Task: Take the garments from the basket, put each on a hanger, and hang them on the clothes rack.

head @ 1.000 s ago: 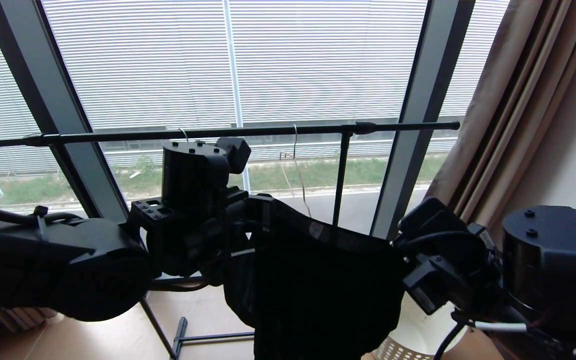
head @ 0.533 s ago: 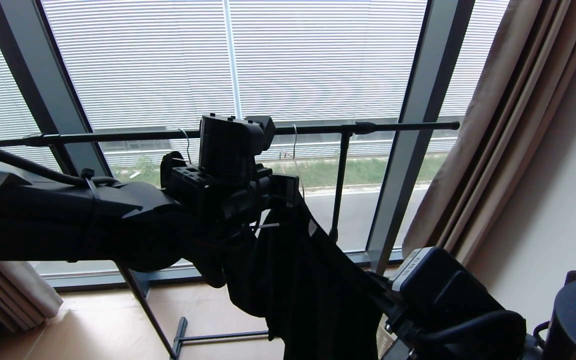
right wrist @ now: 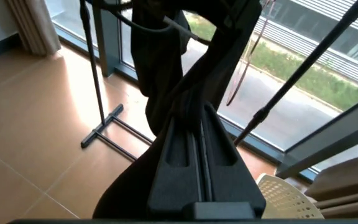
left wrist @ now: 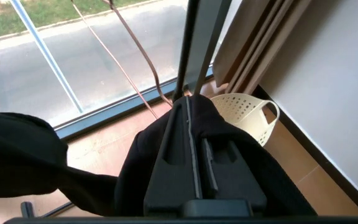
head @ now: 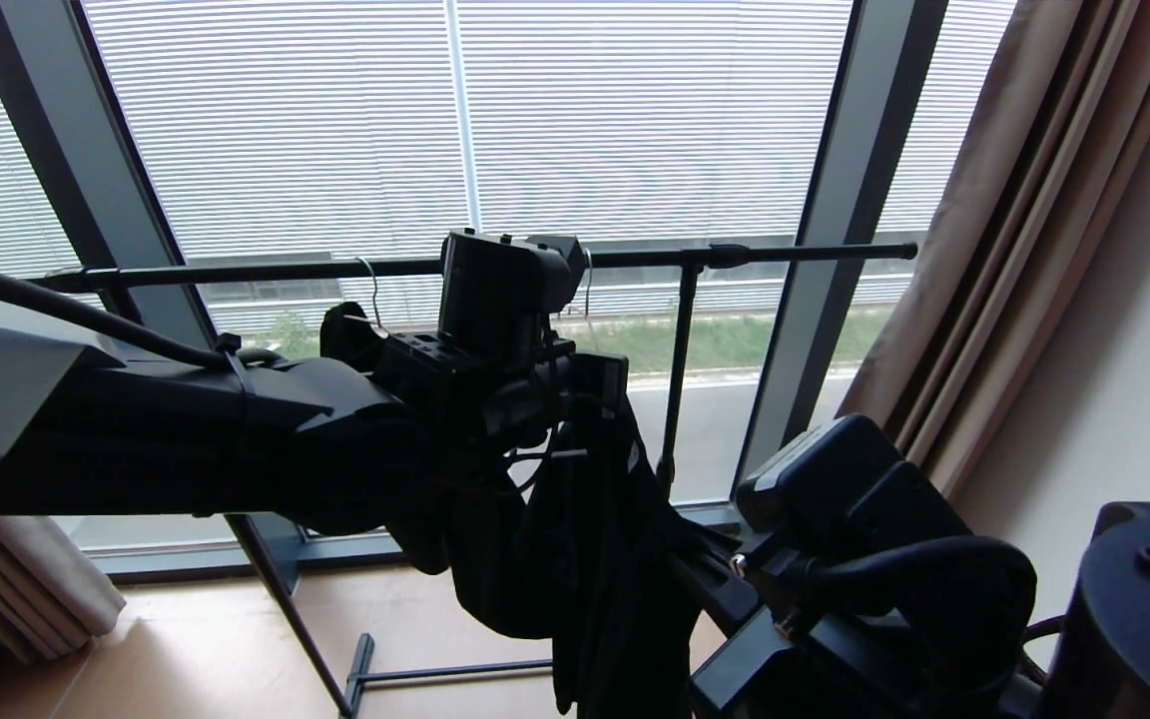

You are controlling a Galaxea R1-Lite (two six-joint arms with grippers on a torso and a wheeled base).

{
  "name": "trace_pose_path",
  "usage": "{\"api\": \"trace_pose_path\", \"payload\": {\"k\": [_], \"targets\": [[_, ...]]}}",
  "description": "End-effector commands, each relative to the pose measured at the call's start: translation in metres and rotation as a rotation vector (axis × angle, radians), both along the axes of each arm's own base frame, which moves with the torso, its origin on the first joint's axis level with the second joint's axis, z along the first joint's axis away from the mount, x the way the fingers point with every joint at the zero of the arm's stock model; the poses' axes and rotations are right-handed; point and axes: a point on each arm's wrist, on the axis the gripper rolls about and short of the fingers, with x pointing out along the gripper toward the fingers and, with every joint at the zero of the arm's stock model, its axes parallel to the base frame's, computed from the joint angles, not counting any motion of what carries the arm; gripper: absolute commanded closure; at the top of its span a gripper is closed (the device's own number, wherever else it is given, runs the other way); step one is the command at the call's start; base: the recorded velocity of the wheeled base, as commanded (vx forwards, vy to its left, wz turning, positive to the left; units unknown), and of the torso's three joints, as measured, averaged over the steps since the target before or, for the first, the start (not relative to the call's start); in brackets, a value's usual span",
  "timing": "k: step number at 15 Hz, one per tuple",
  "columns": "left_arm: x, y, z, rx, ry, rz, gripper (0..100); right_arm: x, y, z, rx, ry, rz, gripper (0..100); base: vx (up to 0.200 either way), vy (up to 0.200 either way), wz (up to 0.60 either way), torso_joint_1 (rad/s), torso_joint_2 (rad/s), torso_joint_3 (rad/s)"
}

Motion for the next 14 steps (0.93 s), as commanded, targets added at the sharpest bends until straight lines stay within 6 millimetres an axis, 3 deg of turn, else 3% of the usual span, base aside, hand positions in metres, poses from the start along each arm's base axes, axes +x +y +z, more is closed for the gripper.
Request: {"api": "trace_pose_path", "payload": {"k": [1,4,6,7,8,13,14], "targets": [[-0.001,0.001,-0.002,0.004,0.009,0.001,100,0.005,-0.001,-0.005,-0.034,0.003,-0.019,100,0.0,0.0,0.0,0.0,0.0,0.0],[-0.007,0.013,0.007,0.002,0.008,-0.001,100,0.042,-0.031,-0.016,-0.192,-0.033,-0.162,100,0.0,0.0,0.0,0.0,0.0,0.0],[-0.023,0.026,0.009,0.009,0.035,-0.028,100,0.072,-0.056,-0.022,-0.292,-0.035,-0.281,100,0.0,0.0,0.0,0.0,0.0,0.0],[-0.023,0.026,0.009,0.009,0.035,-0.028,100,0.072,-0.056,-0.022,-0.292,-0.035,-0.281,100,0.0,0.0,0.0,0.0,0.0,0.0],[-0.042,0.039,0.006,0.03,0.056,-0.076,100,0.101,-0.069,-0.026,-0.316,-0.016,-0.366,100,0.0,0.0,0.0,0.0,0.0,0.0],[-0.08,0.047,-0.013,0.105,0.112,-0.168,100,0.143,-0.062,-0.038,-0.259,-0.022,-0.456,100,0.0,0.0,0.0,0.0,0.0,0.0],[-0.093,0.044,-0.027,0.146,0.146,-0.21,100,0.153,-0.054,-0.043,-0.198,-0.056,-0.47,100,0.0,0.0,0.0,0.0,0.0,0.0]]}}
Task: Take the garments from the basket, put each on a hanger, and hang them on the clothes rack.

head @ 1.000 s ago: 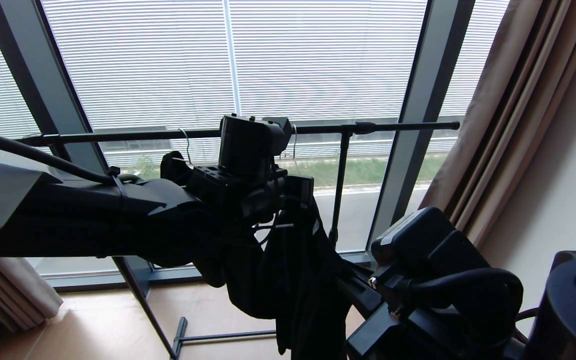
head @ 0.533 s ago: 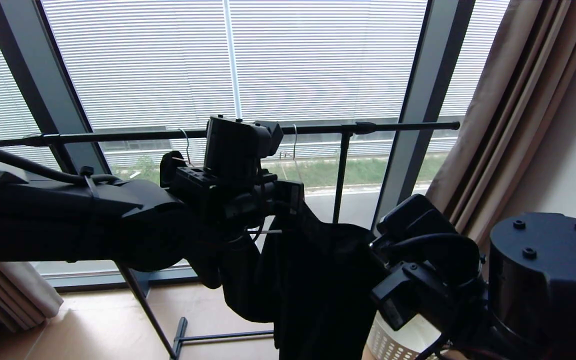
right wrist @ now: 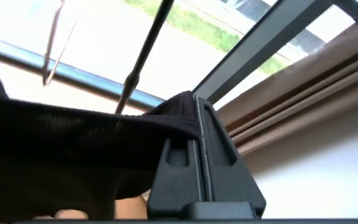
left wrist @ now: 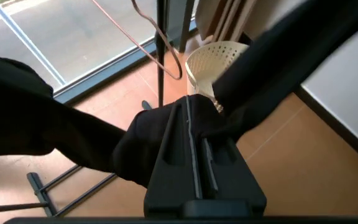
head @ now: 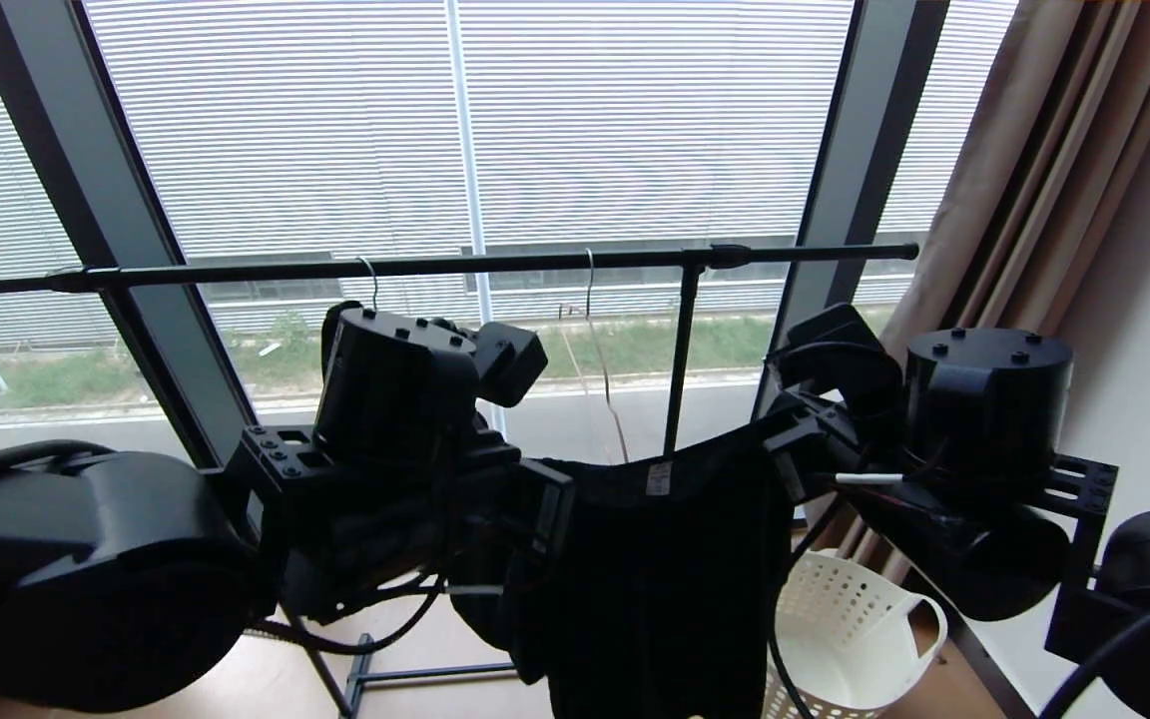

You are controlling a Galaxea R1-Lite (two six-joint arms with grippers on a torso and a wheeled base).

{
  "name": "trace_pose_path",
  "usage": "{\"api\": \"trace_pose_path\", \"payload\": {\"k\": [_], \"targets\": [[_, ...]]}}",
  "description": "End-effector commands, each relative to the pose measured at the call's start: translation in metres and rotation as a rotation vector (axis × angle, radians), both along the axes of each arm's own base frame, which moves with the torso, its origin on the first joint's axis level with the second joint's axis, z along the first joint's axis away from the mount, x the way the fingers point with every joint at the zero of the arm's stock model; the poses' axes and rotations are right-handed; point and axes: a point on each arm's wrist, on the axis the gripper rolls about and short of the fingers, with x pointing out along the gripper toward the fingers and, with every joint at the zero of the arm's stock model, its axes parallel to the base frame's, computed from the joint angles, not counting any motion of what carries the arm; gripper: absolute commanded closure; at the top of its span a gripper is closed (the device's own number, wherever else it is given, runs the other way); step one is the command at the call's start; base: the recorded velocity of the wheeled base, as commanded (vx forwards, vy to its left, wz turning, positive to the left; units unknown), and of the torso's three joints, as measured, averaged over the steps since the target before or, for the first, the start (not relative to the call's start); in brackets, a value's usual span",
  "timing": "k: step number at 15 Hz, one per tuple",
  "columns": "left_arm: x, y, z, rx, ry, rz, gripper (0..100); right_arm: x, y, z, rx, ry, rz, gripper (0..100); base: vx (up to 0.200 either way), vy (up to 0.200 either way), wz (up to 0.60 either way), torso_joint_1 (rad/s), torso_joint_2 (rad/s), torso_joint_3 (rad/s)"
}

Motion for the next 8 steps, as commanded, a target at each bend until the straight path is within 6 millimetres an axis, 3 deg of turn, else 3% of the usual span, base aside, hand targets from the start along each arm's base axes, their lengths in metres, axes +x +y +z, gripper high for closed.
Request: {"api": "trace_pose_path", "payload": {"k": [1,4,8], "targets": [[-0.025,-0.002,-0.011,0.037,0.031,-0.066,100,0.021,0.013,-0.021,0.014,-0.006,-0.015,100,0.0,0.0,0.0,0.0,0.0,0.0],[-0.044,-0.014,-0.023,0.056,0.075,-0.168,100,0.03,0.023,-0.02,0.097,-0.035,-0.021,100,0.0,0.0,0.0,0.0,0.0,0.0],[-0.066,-0.037,-0.034,0.046,0.146,-0.326,100,0.026,0.042,-0.01,0.213,-0.059,0.002,100,0.0,0.0,0.0,0.0,0.0,0.0]]}}
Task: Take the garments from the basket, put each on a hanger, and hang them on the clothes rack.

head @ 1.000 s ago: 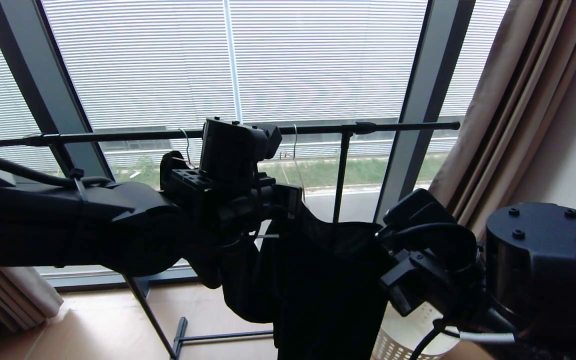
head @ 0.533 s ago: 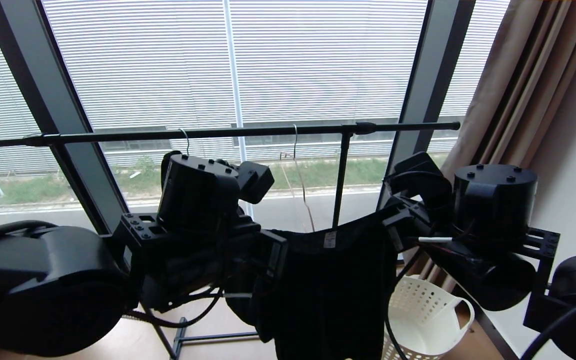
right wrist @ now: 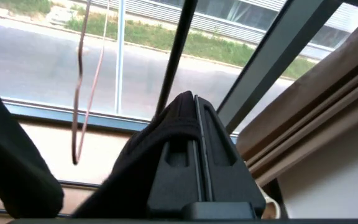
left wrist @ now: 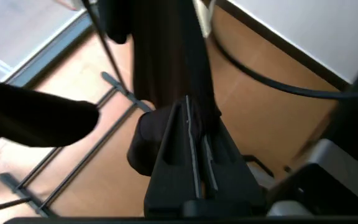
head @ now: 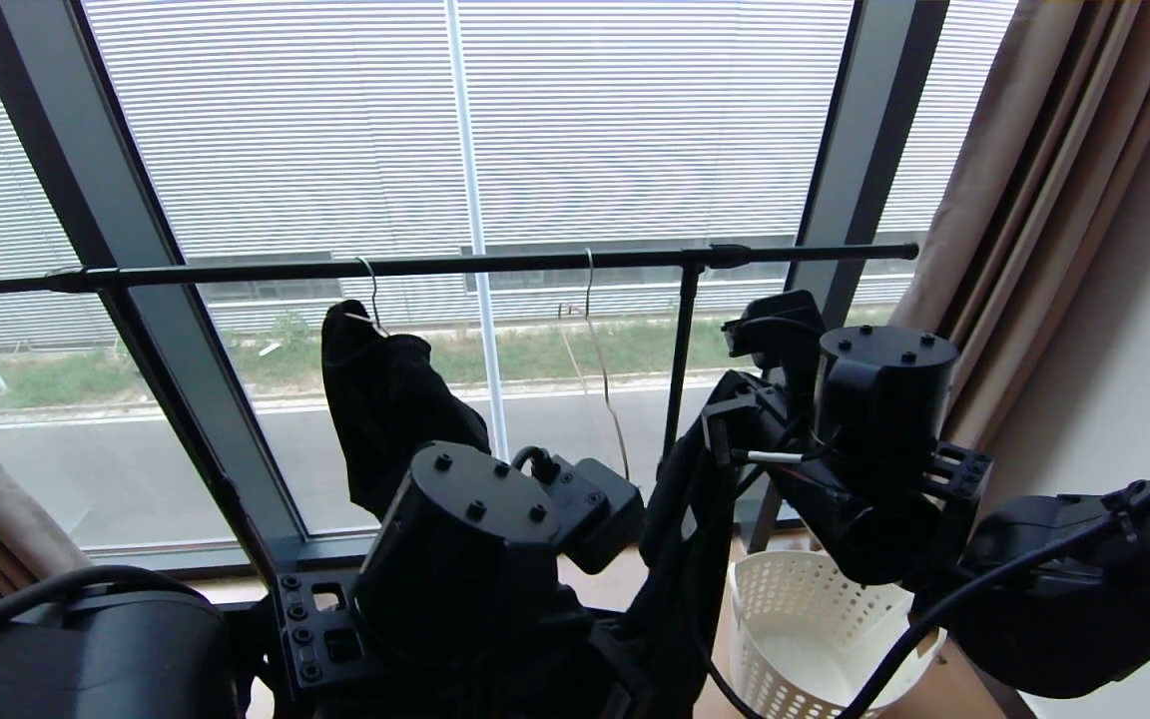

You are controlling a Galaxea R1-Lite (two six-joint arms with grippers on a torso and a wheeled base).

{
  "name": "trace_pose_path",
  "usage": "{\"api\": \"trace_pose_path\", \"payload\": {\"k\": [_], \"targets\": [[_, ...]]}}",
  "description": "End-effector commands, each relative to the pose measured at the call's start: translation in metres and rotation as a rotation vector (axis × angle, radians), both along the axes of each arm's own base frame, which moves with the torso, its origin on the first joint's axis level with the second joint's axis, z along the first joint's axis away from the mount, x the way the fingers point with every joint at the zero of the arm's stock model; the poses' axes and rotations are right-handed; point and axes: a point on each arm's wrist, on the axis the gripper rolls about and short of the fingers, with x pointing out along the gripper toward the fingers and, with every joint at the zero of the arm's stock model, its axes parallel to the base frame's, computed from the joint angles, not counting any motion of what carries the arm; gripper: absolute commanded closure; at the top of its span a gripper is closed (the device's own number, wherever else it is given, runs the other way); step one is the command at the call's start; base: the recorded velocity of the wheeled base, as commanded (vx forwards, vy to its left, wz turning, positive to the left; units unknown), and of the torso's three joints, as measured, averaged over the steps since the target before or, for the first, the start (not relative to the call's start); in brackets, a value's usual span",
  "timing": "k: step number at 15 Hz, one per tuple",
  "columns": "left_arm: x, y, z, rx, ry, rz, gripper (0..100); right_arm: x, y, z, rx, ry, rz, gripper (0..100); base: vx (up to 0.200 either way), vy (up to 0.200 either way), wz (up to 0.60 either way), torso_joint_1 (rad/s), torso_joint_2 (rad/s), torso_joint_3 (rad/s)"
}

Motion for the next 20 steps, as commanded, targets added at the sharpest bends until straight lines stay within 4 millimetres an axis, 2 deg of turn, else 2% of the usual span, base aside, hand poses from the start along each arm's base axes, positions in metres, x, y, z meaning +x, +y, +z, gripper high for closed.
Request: {"api": "trace_pose_path", "payload": {"k": [1,5,9,11,12,13,14,15,16,18,20], "targets": [[-0.009,-0.017,-0.011,0.003,0.052,-0.036,100,-0.004,0.01,0.0,0.021,-0.002,0.027,100,0.0,0.0,0.0,0.0,0.0,0.0],[-0.011,-0.026,-0.012,-0.046,0.122,0.001,100,-0.012,0.028,-0.003,0.063,0.006,0.074,100,0.0,0.0,0.0,0.0,0.0,0.0],[-0.005,-0.016,-0.011,-0.057,0.135,0.048,100,-0.012,0.027,0.001,0.075,-0.001,0.069,100,0.0,0.0,0.0,0.0,0.0,0.0],[0.016,0.005,-0.012,-0.055,0.134,0.147,100,-0.014,0.01,0.02,0.098,-0.04,0.024,100,0.0,0.0,0.0,0.0,0.0,0.0],[0.031,0.019,-0.009,-0.067,0.123,0.211,100,-0.012,0.002,0.023,0.076,-0.035,0.004,100,0.0,0.0,0.0,0.0,0.0,0.0],[0.037,0.023,-0.008,-0.073,0.119,0.234,100,-0.013,-0.002,0.024,0.056,-0.028,-0.002,100,0.0,0.0,0.0,0.0,0.0,0.0],[0.057,0.035,-0.001,-0.1,0.097,0.305,100,-0.021,-0.01,0.024,-0.004,0.0,0.001,100,0.0,0.0,0.0,0.0,0.0,0.0],[0.063,0.04,0.002,-0.108,0.09,0.33,100,-0.025,-0.013,0.023,-0.03,0.012,0.003,100,0.0,0.0,0.0,0.0,0.0,0.0],[0.077,0.048,0.005,-0.123,0.075,0.381,100,-0.034,-0.021,0.02,-0.112,0.038,0.015,100,0.0,0.0,0.0,0.0,0.0,0.0],[0.096,0.051,0.015,-0.157,0.046,0.425,100,-0.043,-0.028,0.007,-0.221,0.08,0.034,100,0.0,0.0,0.0,0.0,0.0,0.0],[0.101,0.048,0.023,-0.183,0.024,0.428,100,-0.055,-0.024,-0.006,-0.298,0.111,0.084,100,0.0,0.0,0.0,0.0,0.0,0.0]]}}
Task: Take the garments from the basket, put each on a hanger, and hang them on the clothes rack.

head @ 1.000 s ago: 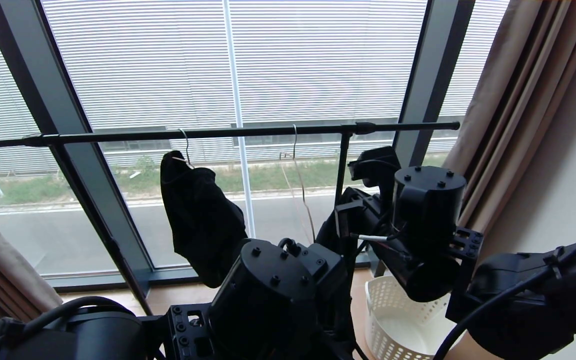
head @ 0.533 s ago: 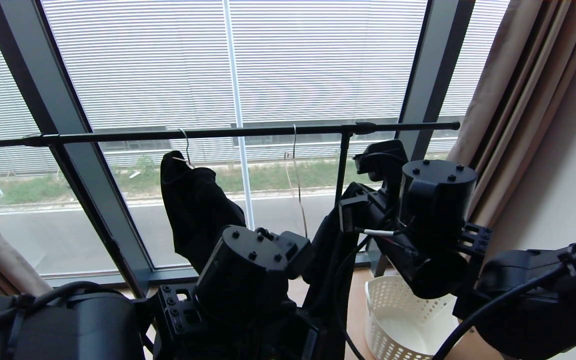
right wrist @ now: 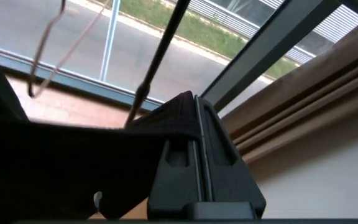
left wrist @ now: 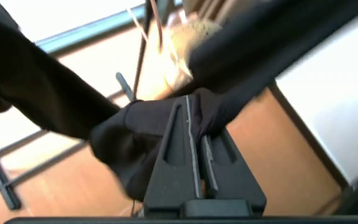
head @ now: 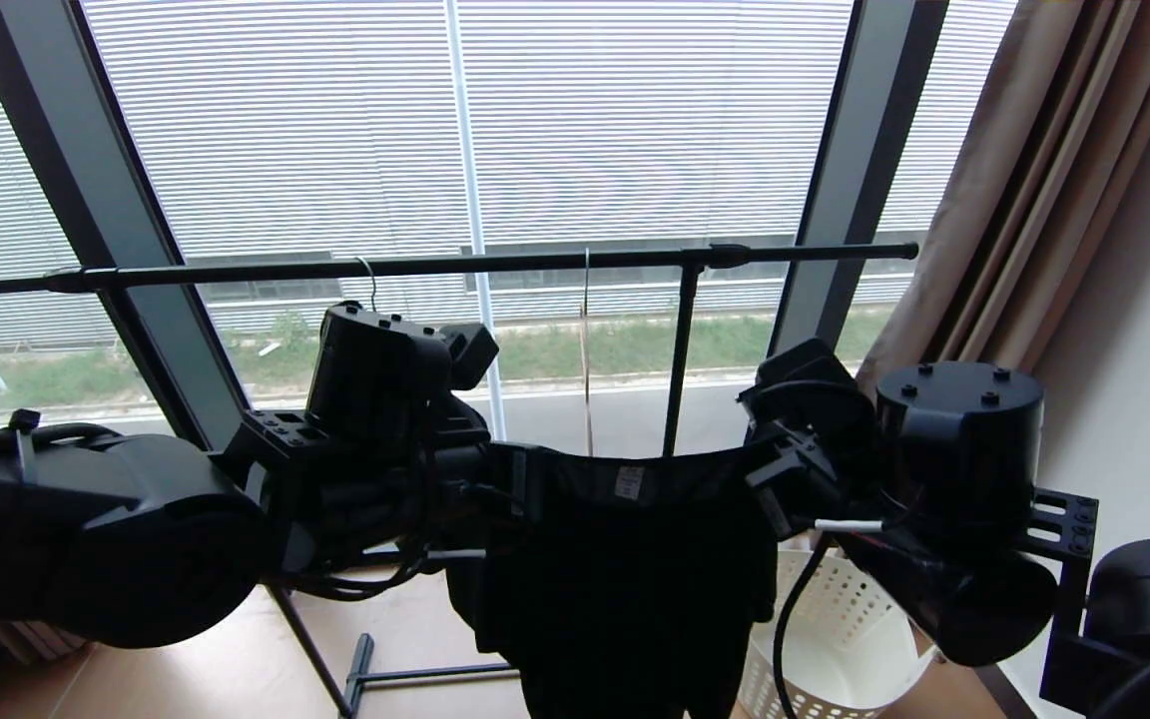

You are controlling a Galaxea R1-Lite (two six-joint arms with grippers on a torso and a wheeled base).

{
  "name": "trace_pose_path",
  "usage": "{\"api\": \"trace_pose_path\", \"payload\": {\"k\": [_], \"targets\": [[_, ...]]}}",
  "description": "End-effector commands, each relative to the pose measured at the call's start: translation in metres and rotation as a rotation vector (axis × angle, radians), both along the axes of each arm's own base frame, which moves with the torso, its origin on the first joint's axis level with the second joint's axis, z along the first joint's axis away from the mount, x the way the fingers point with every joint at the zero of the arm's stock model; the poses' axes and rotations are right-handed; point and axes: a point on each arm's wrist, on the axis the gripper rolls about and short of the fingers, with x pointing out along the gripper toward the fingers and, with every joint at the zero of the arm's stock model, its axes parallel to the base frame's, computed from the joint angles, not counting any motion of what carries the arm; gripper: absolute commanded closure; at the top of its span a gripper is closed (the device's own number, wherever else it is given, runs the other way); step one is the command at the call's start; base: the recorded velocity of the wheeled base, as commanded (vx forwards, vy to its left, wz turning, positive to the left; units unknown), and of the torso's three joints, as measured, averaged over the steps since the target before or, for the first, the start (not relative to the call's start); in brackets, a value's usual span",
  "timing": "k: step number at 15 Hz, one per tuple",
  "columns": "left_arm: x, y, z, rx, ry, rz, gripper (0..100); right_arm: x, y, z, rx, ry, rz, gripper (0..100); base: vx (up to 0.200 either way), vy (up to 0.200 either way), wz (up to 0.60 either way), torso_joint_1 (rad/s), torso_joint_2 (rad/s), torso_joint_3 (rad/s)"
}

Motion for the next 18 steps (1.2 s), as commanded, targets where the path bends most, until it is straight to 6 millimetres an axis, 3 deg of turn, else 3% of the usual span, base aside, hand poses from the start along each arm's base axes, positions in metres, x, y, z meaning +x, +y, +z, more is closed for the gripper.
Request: {"api": "trace_pose_path", "payload": {"k": [1,4,5,14,18], "targets": [[0.009,-0.002,0.006,-0.011,-0.022,0.01,100,-0.013,0.001,-0.005,-0.032,0.015,0.039,100,0.0,0.0,0.0,0.0,0.0,0.0],[0.012,-0.009,0.027,-0.049,-0.072,-0.002,100,-0.023,0.006,-0.014,-0.051,0.04,0.089,100,0.0,0.0,0.0,0.0,0.0,0.0],[0.012,-0.011,0.031,-0.052,-0.081,-0.009,100,-0.024,0.005,-0.016,-0.048,0.052,0.116,0,0.0,0.0,0.0,0.0,0.0,0.0],[0.013,-0.026,0.061,-0.066,-0.142,-0.033,100,-0.038,-0.004,-0.039,-0.106,0.166,0.34,0,0.0,0.0,0.0,0.0,0.0,0.0],[0.019,-0.032,0.062,-0.047,-0.167,0.009,100,-0.041,-0.004,-0.041,-0.048,0.102,0.448,0,0.0,0.0,0.0,0.0,0.0,0.0]]}}
